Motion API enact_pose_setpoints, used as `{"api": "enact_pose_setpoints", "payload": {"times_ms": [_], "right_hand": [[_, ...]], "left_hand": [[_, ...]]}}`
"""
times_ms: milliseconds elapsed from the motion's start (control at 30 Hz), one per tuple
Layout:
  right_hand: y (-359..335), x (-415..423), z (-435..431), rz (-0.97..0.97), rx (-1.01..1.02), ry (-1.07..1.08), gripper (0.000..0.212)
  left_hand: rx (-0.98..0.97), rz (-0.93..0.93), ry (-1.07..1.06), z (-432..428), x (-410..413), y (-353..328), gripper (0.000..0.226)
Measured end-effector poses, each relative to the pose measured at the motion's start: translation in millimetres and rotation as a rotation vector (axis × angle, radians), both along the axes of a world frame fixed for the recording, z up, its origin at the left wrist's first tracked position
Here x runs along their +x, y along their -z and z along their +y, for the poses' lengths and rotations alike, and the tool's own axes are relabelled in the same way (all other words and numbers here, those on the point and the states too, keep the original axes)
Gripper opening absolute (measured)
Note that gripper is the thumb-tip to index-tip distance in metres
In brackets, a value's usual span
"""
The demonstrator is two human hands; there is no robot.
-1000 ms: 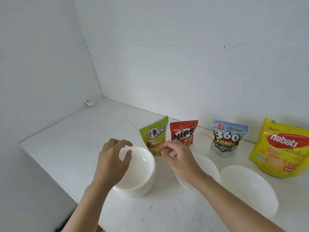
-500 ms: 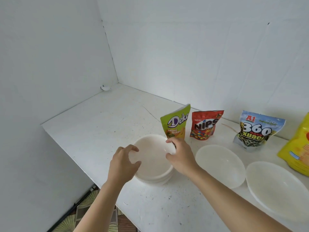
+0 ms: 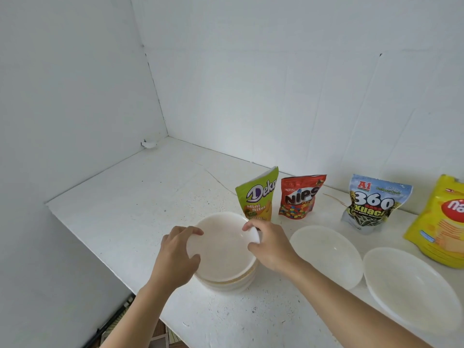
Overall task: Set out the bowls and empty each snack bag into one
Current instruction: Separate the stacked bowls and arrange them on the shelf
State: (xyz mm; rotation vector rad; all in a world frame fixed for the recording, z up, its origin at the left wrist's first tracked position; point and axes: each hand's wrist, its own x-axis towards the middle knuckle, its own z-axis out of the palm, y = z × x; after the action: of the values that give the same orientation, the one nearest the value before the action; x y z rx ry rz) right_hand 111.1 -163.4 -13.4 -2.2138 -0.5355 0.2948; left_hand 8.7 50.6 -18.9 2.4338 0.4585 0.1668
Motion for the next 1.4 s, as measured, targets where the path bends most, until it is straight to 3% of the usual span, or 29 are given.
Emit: {"api": "enact_pose_setpoints", "payload": {"times_ms": [167, 567, 867, 1067, 1400], "right_hand": [[-10.1, -1.8, 2.3, -0.028, 0.067, 0.027, 0.044], [-66.8, 3.6, -19.9, 0.109, 0.536, 0.197, 0.059], [-82.5, -12.6, -86.3, 0.309, 0.979, 0.408, 0.053], [-80.6, -18.3, -159.4, 0.195, 0.961, 0.577, 0.053], [-61.5, -32.8, -305.5, 0.055, 0.824, 0.792, 0.054]], "left_hand": [[-0.029, -0.101, 0.04, -0.5, 3.3, -14.4, 0.054], [-0.59, -0.396, 0.044, -33.2, 19.3, -80.2, 0.061], [-0.79, -0.355, 0.183, -99.9, 39.6, -96.7, 0.057], [-0.833, -0.328, 0.26, -176.1, 47.3, -93.3, 0.056], [-0.713, -0.247, 0.41, -317.5, 67.4, -73.5, 0.052]]}}
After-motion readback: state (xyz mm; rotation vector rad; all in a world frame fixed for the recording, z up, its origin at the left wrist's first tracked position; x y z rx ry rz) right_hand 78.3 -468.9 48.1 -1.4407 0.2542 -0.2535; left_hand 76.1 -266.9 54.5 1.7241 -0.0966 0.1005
